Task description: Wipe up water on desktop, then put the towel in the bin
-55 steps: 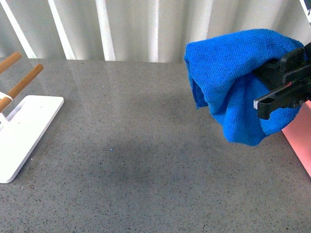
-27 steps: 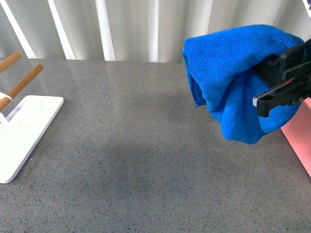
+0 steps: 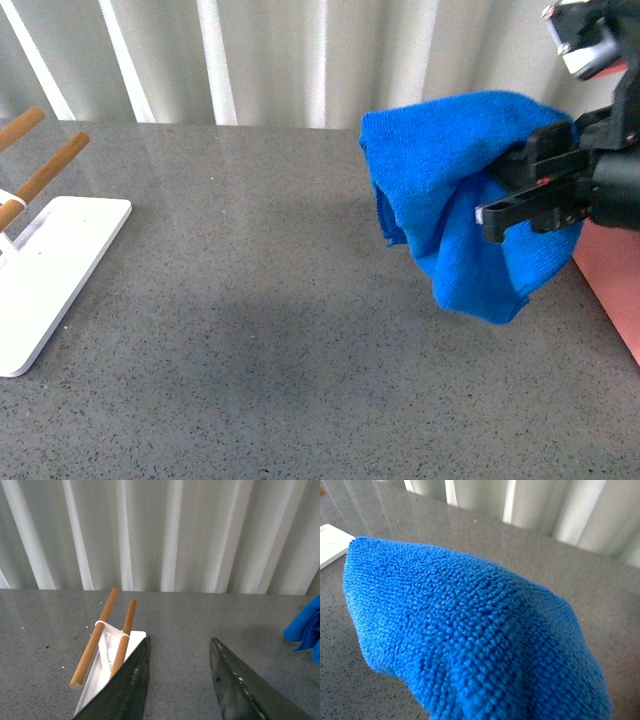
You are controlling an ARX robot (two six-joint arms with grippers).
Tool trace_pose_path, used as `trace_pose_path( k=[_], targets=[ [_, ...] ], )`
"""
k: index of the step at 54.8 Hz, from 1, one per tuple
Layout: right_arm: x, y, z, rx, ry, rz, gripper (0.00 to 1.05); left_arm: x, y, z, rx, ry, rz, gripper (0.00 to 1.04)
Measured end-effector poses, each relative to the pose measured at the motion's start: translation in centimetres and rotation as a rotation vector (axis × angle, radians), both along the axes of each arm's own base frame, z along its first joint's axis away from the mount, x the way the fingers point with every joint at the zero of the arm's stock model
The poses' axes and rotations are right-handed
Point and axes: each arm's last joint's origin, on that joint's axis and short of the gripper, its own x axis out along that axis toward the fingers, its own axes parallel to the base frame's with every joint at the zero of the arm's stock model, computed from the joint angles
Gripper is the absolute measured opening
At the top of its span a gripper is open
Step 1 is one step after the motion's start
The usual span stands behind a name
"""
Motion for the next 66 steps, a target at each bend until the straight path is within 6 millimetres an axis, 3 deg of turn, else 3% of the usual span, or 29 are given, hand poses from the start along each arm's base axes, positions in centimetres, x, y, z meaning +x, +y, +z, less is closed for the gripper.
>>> trace_pose_path(
  k=[10,20,29,42,66],
  targets=[
    [1.9,1.3,-2.4,-0.011,0.141,-0.084,0.04,0.0,0.0,0.0,0.000,0.000,0.000,0.72],
    [2.5,1.5,-4.5,-0.069,0.228,-0.167,0.04,0.0,0.0,0.0,0.001,0.000,0.000,1.00],
    [3.2,0.7,-6.8,-0.115,0.311,-0.225,0.04,0.0,0.0,0.0,0.001,0.000,0.000,0.98],
    [5.6,-1.3,-10.6,-0.127,0.483,-0.333,0.04,0.0,0.0,0.0,0.001,0.000,0.000,0.98],
    [10.0,-3.3,-10.7,-0.096,0.514,-0.379,0.04,0.0,0.0,0.0,0.001,0.000,0.000,0.98]
  ],
)
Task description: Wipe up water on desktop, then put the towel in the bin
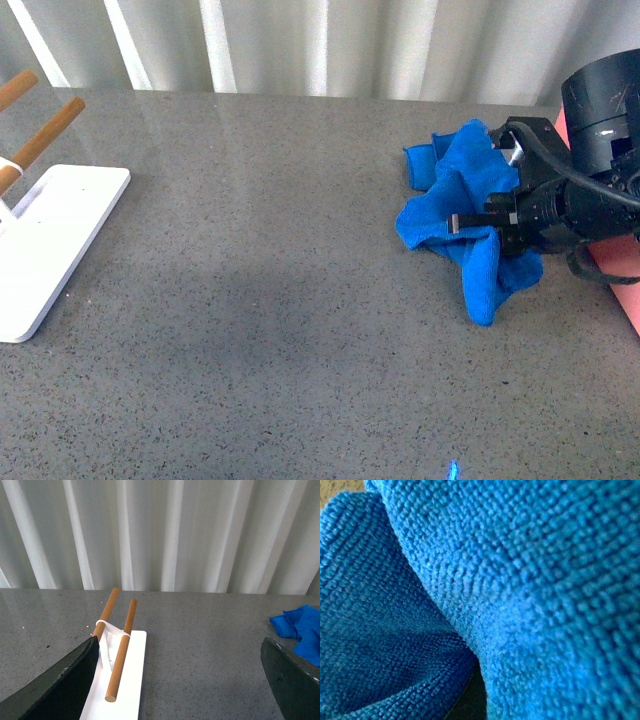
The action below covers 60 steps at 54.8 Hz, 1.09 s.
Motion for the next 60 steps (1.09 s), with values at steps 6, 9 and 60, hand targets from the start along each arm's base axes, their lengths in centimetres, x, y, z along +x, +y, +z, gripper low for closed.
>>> trace_pose_path(
  k=[6,9,60],
  targets=[
    [1.6,-0.1,0.1,-0.024,-0.007,0.001,0.04,0.0,0.0,0.0,0.000,0.000,0.000,0.98],
    [2.3,0.0,0.1,-0.026,-0.014,0.002,0.04,0.0,0.0,0.0,0.000,0.000,0.000,0.98],
    [-4.4,7.9,2.0,0.102,0.016,0.276,0.04,0.0,0.0,0.0,0.000,0.000,0.000,0.98]
  ],
)
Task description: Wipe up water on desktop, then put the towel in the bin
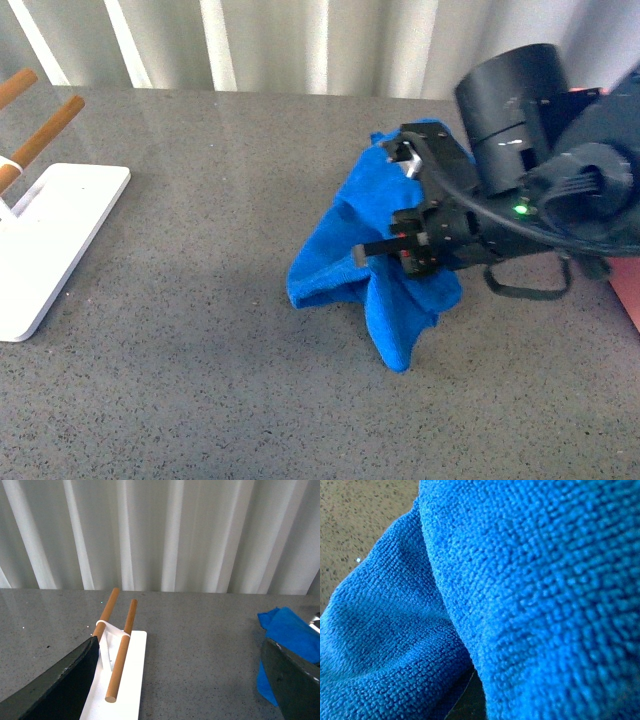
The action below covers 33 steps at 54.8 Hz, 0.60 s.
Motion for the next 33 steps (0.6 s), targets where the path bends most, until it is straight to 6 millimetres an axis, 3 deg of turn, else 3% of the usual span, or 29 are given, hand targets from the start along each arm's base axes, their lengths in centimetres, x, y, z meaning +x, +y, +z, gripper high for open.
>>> trace_pose_path(
  k=[13,22,33],
  targets=[
    [-1.9,-3.7,2.8,-0.023,-0.064,-0.043,0.04,0.0,0.0,0.0,0.000,0.000,0.000,0.98],
    [-1.0,-6.1,5.9,-0.062,-0.162,-0.083,0.04,0.0,0.0,0.0,0.000,0.000,0.000,0.98],
    [0.9,-7.6,9.5,-0.083,-0.250,-0.075,0.04,0.0,0.0,0.0,0.000,0.000,0.000,0.98]
  ],
)
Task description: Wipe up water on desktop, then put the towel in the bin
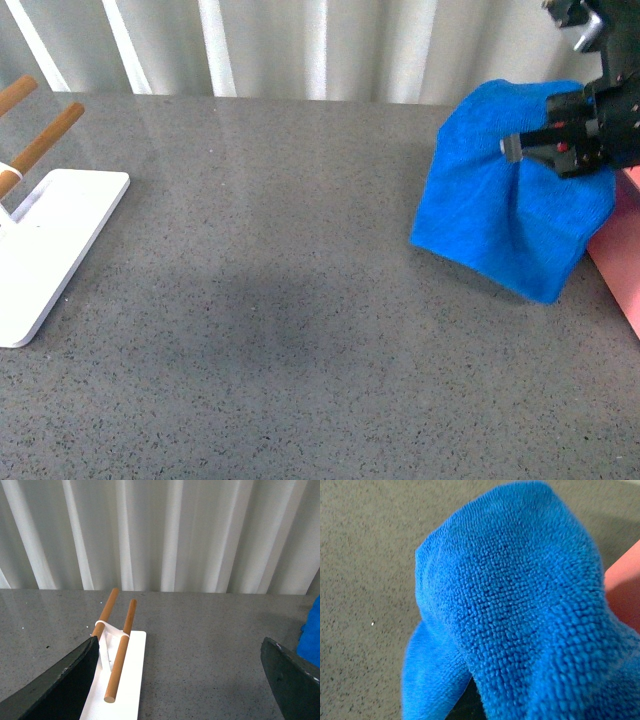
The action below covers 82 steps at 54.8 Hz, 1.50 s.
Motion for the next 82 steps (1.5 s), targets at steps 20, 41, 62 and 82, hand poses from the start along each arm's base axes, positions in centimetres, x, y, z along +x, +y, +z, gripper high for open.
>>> trace_pose_path(
  k=[20,41,62,82],
  targets=[
    [5.9,-1.9,9.9,-0.061,-0.230,0.000,0.04,0.0,0.0,0.0,0.000,0.000,0.000,0.98],
    [4.2,-7.7,16.7,-0.097,-0.343,-0.172,0.04,0.0,0.0,0.0,0.000,0.000,0.000,0.98],
    [1.1,-13.9,13.5,-0.133,-0.149,-0.450,0.04,0.0,0.0,0.0,0.000,0.000,0.000,0.98],
    [2.8,-16.8,10.4,-0.062,0.181,-0.649,0.04,0.0,0.0,0.0,0.000,0.000,0.000,0.98]
  ],
)
